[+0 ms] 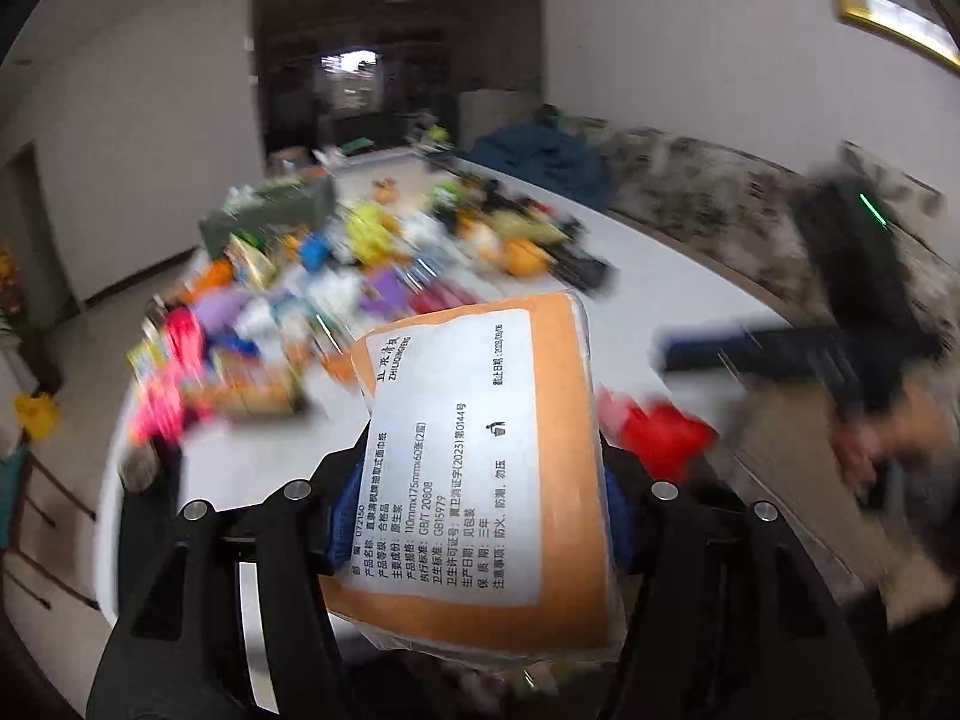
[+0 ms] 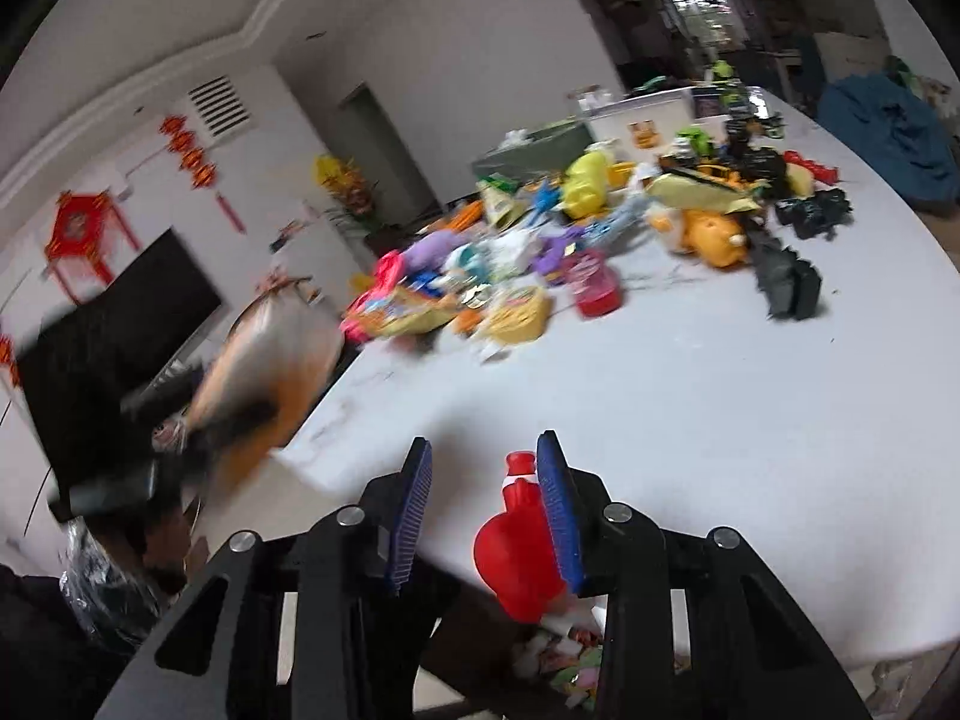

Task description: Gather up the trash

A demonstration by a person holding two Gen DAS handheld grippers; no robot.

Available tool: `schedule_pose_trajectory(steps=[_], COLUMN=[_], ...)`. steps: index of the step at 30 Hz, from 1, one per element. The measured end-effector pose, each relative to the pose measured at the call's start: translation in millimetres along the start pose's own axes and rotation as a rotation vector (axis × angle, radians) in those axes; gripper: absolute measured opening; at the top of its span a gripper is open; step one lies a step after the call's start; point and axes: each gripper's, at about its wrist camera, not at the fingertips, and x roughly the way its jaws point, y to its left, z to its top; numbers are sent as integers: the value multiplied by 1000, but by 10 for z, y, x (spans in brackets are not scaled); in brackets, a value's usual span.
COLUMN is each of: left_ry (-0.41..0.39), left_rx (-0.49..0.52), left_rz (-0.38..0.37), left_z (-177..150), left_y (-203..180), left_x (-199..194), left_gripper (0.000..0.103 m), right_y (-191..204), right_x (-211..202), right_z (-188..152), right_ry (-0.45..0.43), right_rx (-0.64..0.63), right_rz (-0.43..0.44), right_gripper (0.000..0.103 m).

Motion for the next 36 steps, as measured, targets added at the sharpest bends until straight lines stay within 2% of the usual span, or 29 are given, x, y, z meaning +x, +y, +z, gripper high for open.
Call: schedule_pose_trajectory(steps=[2, 3, 5, 6, 7, 9, 10, 12, 13, 16, 19, 22, 23, 24, 25, 26, 27, 31, 34, 36], left_ry=[20, 45, 78, 90, 102, 87, 59, 7, 5, -19, -49, -58, -58, -53, -48, -45, -40, -43, -39, -32], left_rx=[22, 28, -6, -33, -42, -74, -90, -121, -121, -138, -183, -217, -224, -230, -233, -233, -229, -207, -207, -196], left_rz=[-23, -35, -52, -87, -90, -92, -108, -124, -121, -82, -46, -43, -43, -45, -42, -41, -37, -35, -49, -29], left_z=[-298, -549, -752, -852, -892, -839, -804, -678, -631, -469, -361, -343, -368, -382, -394, -407, -417, -449, -476, -489], left_y=[-123, -212, -236, -253, -277, -238, -199, -61, -29, 178, 381, 470, 481, 488, 483, 459, 452, 407, 340, 248], left_x=[-51, -9, 125, 298, 409, 431, 372, 212, 189, 195, 272, 297, 295, 310, 324, 317, 319, 214, 185, 181], left_gripper=[61, 61, 61, 61, 61, 60, 60, 61, 61, 61, 61, 61, 61, 61, 61, 61, 61, 61, 61, 61], right_y=[77, 85, 59, 18, -46, -100, -84, -44, -42, -136, -395, -611, -657, -647, -614, -579, -567, -374, -106, 81], right_x=[67, 100, 247, 326, 377, 263, 161, 143, 185, 600, 1344, 1950, 2075, 2137, 2196, 2201, 2135, 1340, 578, 290], right_z=[-140, -183, -278, -311, -328, -289, -194, 33, 166, 664, 1143, 1361, 1382, 1426, 1444, 1448, 1425, 1135, 605, 267], right_ry=[37, 41, 64, 74, 78, 33, 0, -12, -12, 28, 116, 231, 253, 233, 245, 250, 252, 141, 99, 97], right_rx=[-38, -56, -92, -87, -58, -16, -20, -60, -74, -86, -98, -87, -88, -124, -166, -191, -175, -117, -77, -84], right_rz=[-29, -55, -77, -82, -93, -49, -55, -87, -108, -159, -235, -282, -292, -311, -340, -365, -352, -217, -117, -116], right_gripper=[38, 38, 39, 40, 40, 40, 40, 44, 45, 49, 49, 49, 49, 49, 41, 41, 41, 41, 41, 41])
